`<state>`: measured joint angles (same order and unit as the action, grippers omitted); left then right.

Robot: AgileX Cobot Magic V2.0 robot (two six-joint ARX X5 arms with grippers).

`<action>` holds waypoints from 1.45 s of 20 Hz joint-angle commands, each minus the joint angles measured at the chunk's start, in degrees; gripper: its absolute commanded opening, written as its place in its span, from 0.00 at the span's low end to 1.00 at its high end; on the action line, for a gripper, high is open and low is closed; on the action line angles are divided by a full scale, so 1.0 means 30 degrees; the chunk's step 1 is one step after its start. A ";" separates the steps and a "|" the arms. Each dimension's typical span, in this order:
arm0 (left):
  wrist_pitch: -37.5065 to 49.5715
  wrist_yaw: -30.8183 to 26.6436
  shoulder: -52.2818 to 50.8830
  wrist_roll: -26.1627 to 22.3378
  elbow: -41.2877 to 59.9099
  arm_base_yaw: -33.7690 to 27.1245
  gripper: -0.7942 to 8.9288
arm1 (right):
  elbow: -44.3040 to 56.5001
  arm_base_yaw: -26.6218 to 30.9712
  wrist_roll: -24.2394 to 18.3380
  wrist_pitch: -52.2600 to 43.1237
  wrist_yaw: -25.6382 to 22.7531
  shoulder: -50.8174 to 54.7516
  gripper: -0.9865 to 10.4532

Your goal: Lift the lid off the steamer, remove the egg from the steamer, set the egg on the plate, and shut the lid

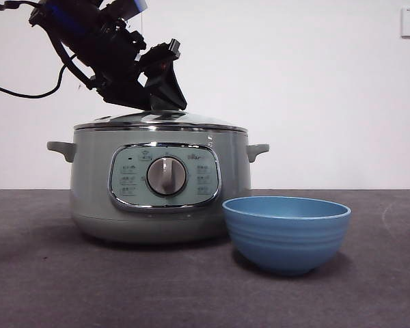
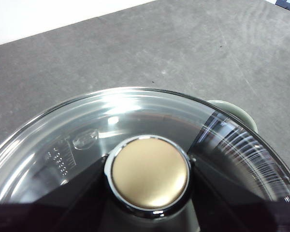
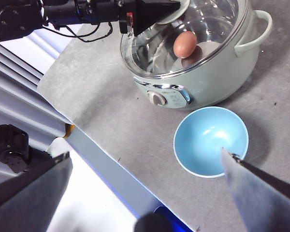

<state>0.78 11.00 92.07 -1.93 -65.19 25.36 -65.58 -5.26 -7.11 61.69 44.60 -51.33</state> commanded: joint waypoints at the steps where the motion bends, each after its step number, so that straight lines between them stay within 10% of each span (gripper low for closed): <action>1: 0.0605 0.0036 -0.0423 0.0495 0.0066 0.0015 0.07 | -0.0066 -0.0036 -0.0153 -0.0117 0.0000 -0.0015 0.61; 12: 0.0415 0.0022 -0.3235 0.0648 0.0066 -0.0007 0.07 | -0.0066 -0.0036 -0.0131 -0.0590 -0.0160 -0.0022 0.61; 21: -0.5413 -0.0160 -1.0907 0.0648 0.0058 -0.0007 0.07 | -0.0066 -0.1443 0.2280 -0.5559 -0.0561 -0.2069 0.61; 29: -1.1023 -0.3089 -1.6495 0.0641 0.0066 0.0000 0.07 | -0.0350 -0.6805 0.4583 -1.1373 -0.5829 -0.6258 0.61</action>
<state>-34.46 1.96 43.29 -0.38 -64.71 25.30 -66.24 -25.56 5.43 27.97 27.33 -69.95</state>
